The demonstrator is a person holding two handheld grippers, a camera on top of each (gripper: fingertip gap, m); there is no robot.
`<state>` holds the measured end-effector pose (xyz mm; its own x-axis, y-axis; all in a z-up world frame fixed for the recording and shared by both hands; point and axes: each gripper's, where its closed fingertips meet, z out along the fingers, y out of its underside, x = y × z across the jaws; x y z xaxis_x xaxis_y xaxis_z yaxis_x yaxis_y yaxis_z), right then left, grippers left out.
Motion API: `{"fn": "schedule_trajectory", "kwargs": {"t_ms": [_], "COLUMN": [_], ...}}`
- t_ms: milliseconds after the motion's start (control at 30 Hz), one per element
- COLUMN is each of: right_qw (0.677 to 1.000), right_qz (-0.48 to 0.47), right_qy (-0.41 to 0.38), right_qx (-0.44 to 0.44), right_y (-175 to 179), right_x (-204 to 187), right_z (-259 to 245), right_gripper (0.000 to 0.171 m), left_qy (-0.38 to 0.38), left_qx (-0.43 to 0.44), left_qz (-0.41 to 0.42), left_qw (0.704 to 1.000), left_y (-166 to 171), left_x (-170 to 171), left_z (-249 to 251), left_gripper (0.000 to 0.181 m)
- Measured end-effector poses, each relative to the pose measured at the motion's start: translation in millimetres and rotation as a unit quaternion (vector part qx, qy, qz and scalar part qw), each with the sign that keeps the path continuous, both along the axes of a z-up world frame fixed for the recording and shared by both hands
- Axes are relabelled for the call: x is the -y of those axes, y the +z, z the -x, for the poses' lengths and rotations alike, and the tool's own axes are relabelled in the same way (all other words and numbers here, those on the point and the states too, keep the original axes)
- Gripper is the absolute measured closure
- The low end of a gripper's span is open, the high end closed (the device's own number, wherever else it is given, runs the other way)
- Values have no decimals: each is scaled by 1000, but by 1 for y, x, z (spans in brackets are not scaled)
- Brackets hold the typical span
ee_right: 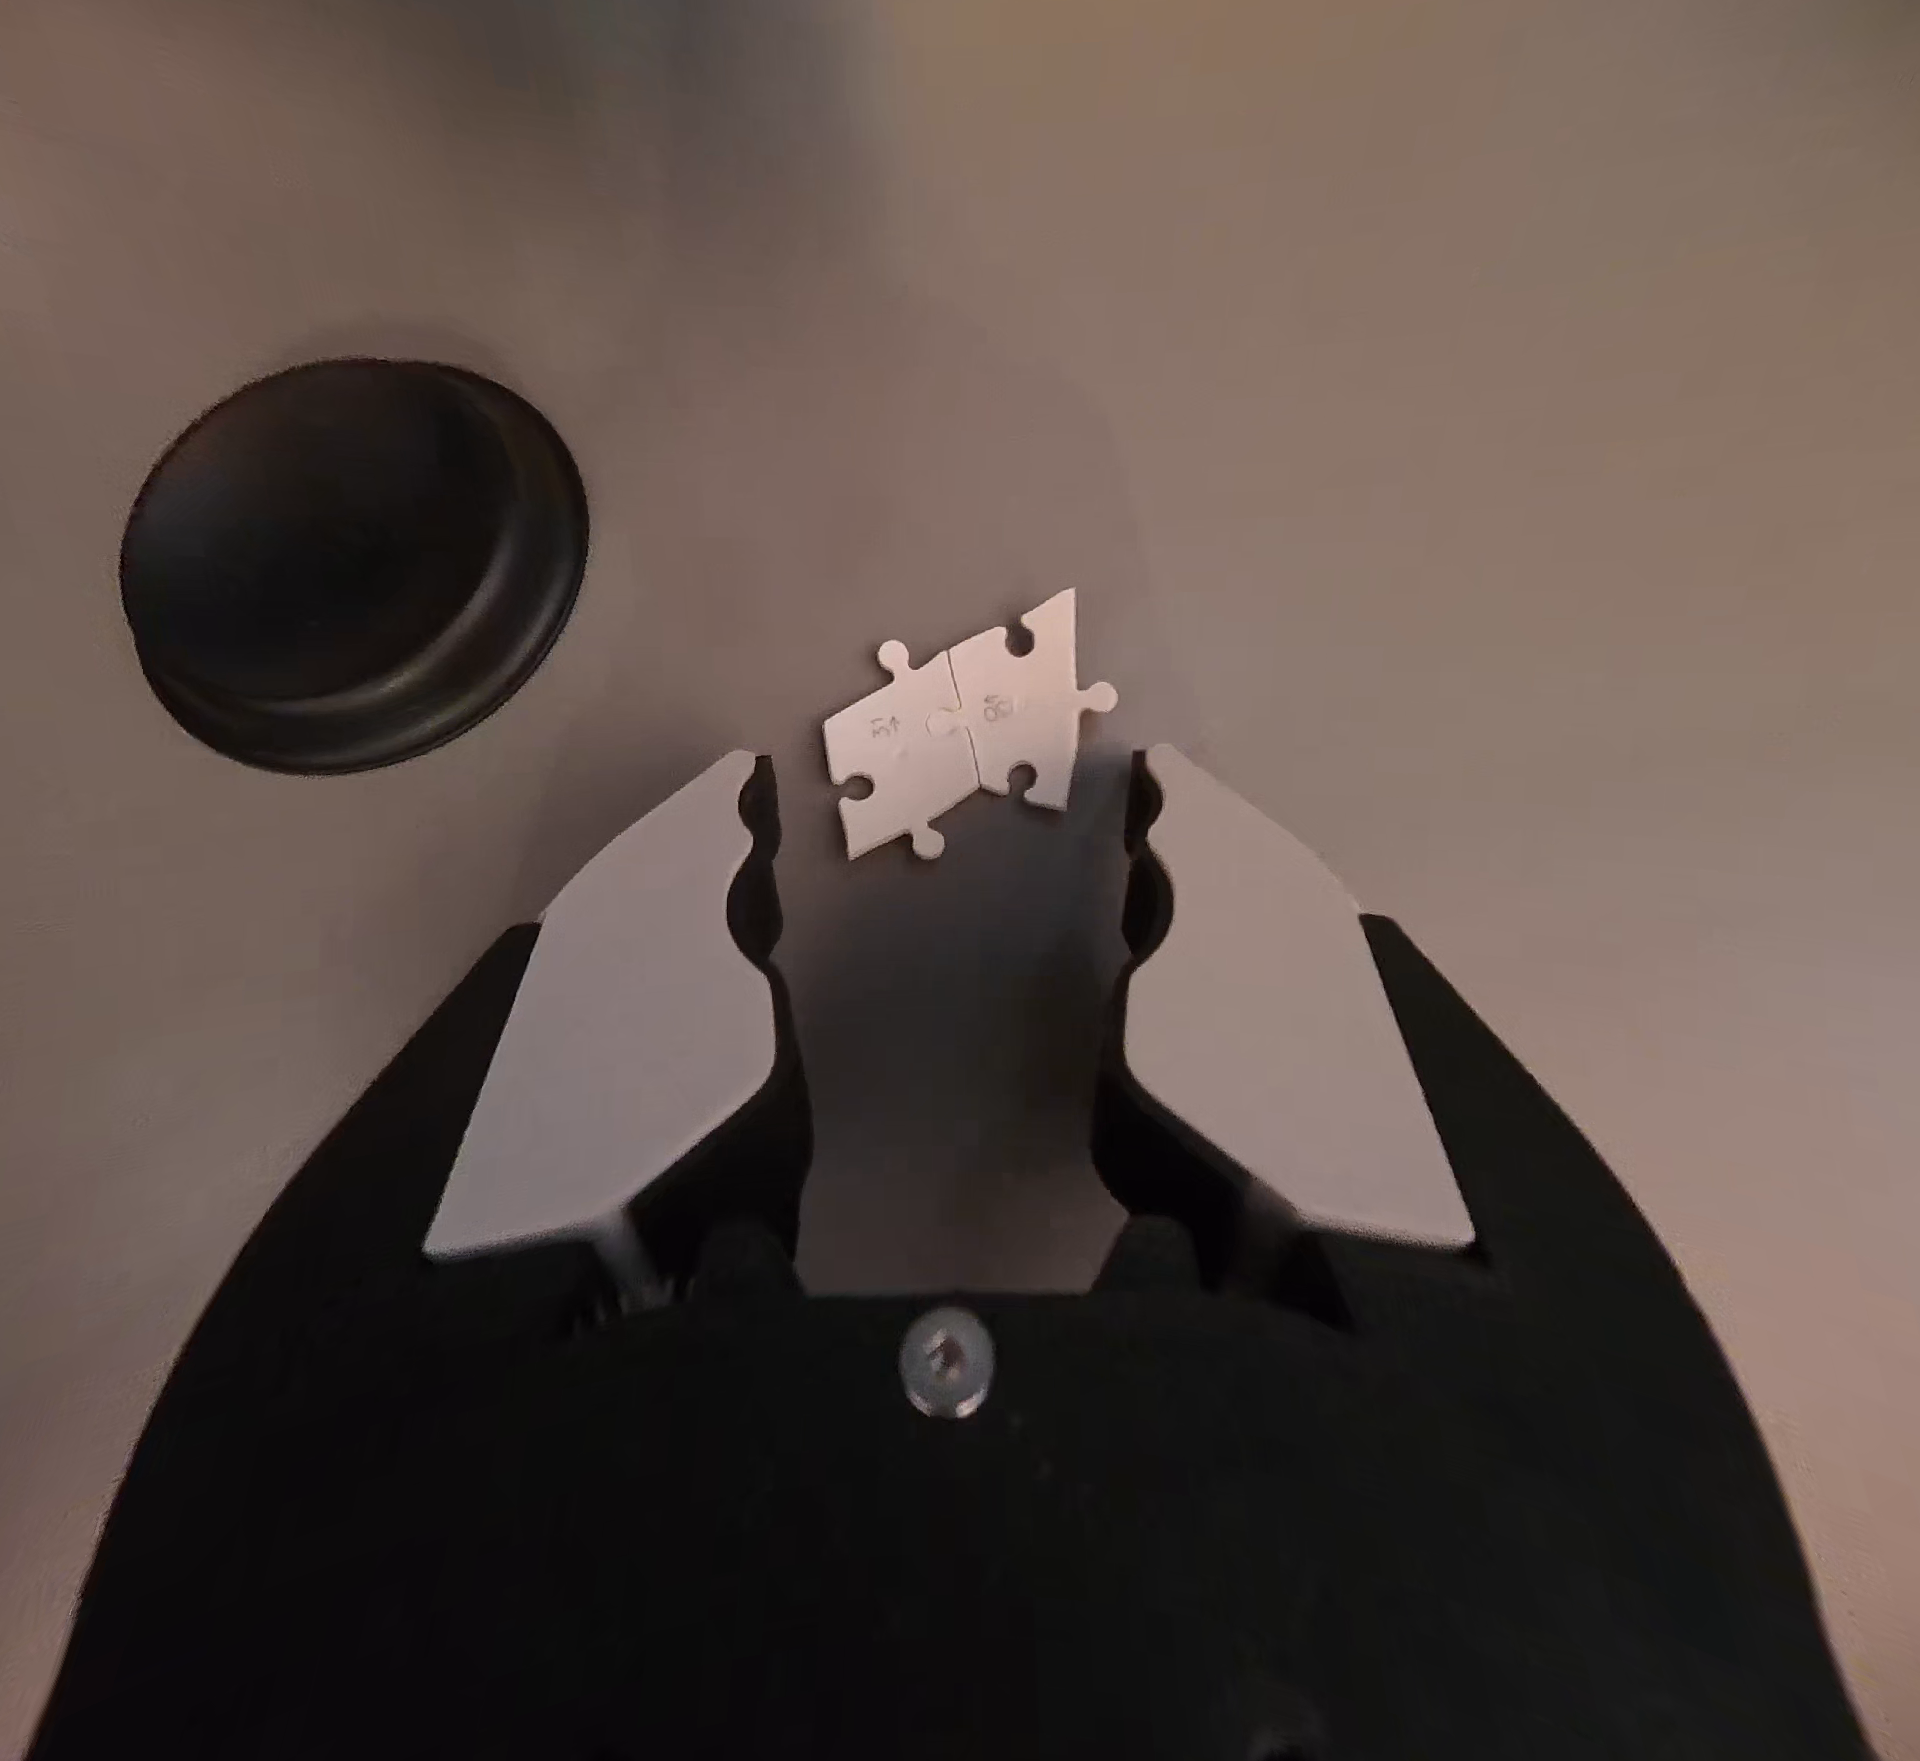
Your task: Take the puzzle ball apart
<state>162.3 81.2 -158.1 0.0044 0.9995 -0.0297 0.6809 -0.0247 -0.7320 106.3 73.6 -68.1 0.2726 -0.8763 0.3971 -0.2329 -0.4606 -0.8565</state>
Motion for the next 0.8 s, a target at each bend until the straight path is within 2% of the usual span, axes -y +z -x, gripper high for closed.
{"fn": "schedule_trajectory", "kwargs": {"t_ms": [133,367,500,567,700,800], "right_qw": [1000,999,989,979,956,949], "right_qz": [-14,-45,-133,-184,-270,-287], "right_qy": [2,24,64,88,115,130], "right_qx": [2,-13,-22,-23,-12,-17], "right_y": [-2,6,25,35,46,51], "right_x": [0,6,17,23,25,27], "right_z": [-1,2,11,18,32,40], "right_gripper": [125,126,126,126,126,126], "left_qy": [-2,3,15,8,-14,-25], "left_qx": [-2,-24,-35,-17,3,-19], "left_qz": [4,34,75,104,134,133], "left_qw": [1000,999,996,994,991,991], "left_y": [-2,-18,-34,-35,-34,-38], "left_x": [0,-2,-6,-4,3,7], "left_z": [0,-2,-4,-8,-13,-13], "left_gripper": [169,166,142,137,137,140]}}
